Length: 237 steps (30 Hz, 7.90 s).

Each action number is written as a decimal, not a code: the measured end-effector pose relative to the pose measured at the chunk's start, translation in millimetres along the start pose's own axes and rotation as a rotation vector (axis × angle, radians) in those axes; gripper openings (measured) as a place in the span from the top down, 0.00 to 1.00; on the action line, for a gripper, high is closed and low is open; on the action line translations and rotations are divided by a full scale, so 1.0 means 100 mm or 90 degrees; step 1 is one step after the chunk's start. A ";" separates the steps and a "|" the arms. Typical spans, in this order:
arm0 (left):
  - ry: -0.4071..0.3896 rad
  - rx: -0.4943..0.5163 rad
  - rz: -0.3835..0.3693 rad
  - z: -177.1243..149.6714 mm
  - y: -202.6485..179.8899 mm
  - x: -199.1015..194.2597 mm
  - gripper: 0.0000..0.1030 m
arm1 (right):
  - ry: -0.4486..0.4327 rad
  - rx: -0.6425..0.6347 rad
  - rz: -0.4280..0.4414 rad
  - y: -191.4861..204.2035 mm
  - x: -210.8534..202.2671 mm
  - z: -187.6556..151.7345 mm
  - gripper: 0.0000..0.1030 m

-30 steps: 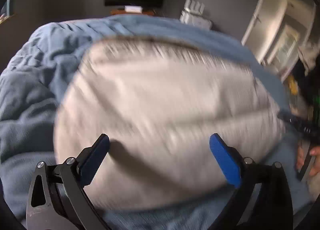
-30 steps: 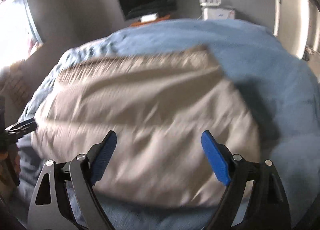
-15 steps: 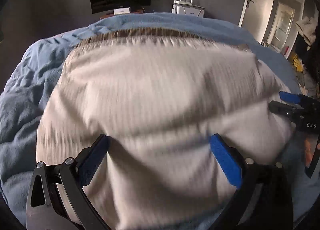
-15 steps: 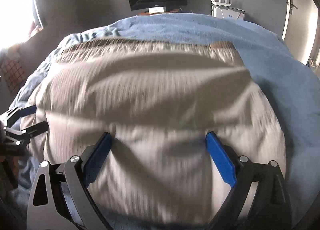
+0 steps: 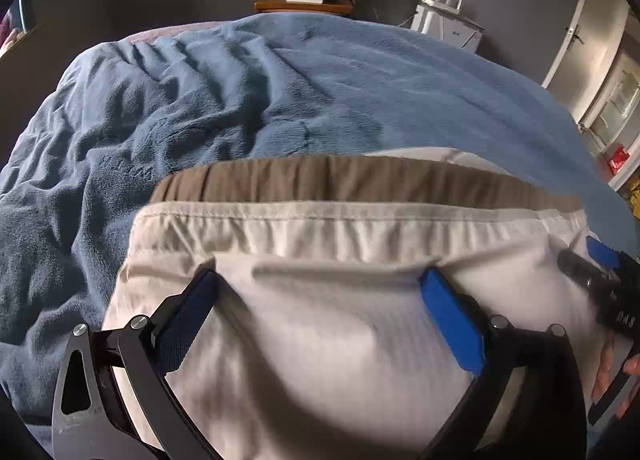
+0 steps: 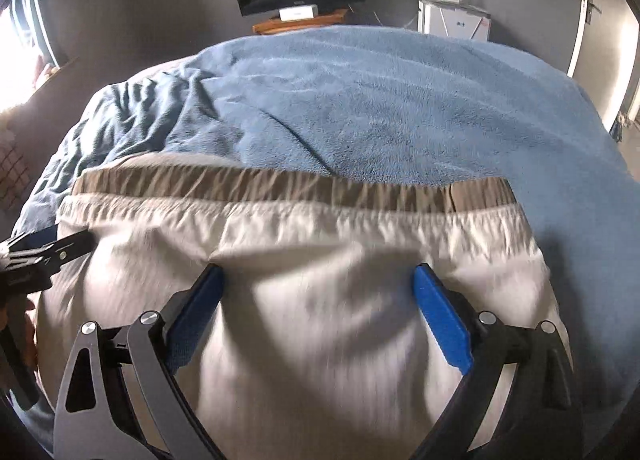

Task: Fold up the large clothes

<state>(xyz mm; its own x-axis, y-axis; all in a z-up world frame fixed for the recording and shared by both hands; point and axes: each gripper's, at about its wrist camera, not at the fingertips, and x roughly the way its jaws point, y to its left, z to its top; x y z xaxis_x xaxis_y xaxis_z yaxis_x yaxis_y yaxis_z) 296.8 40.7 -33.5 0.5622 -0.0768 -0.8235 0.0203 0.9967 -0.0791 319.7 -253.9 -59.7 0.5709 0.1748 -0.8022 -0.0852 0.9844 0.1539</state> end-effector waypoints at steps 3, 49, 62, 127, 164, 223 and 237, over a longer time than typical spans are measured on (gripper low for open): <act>0.020 0.030 0.008 -0.02 -0.01 0.12 0.05 | 0.028 0.020 0.010 -0.08 0.21 0.07 0.11; 0.062 0.066 0.025 -0.32 -0.05 0.61 0.04 | 0.056 0.001 -0.024 -0.07 0.74 -0.32 0.07; -0.074 0.055 0.012 -0.55 -0.03 0.26 0.06 | -0.034 0.015 -0.003 -0.11 0.45 -0.46 0.07; 0.018 0.140 0.006 -1.87 -0.21 -0.67 0.05 | -0.006 -0.180 -0.069 0.21 -0.89 -1.98 0.08; 0.011 -0.004 -0.027 -0.14 0.43 0.24 0.05 | 0.003 -0.028 -0.026 -0.58 0.05 -0.52 0.07; -0.016 -0.028 -0.336 -0.49 1.35 0.32 0.79 | -0.004 0.164 0.233 -2.03 0.09 -0.65 0.86; -0.120 -0.031 -0.259 -0.13 1.58 -0.16 0.87 | -0.170 0.060 0.195 -1.53 -0.36 0.04 0.92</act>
<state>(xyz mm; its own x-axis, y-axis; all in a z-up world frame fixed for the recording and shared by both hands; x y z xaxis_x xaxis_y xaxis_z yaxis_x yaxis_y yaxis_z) 280.4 199.5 -40.0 0.6577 -0.4512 -0.6032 0.2341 0.8835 -0.4056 316.1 -410.6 -52.1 0.7232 0.4360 -0.5357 -0.2161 0.8795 0.4241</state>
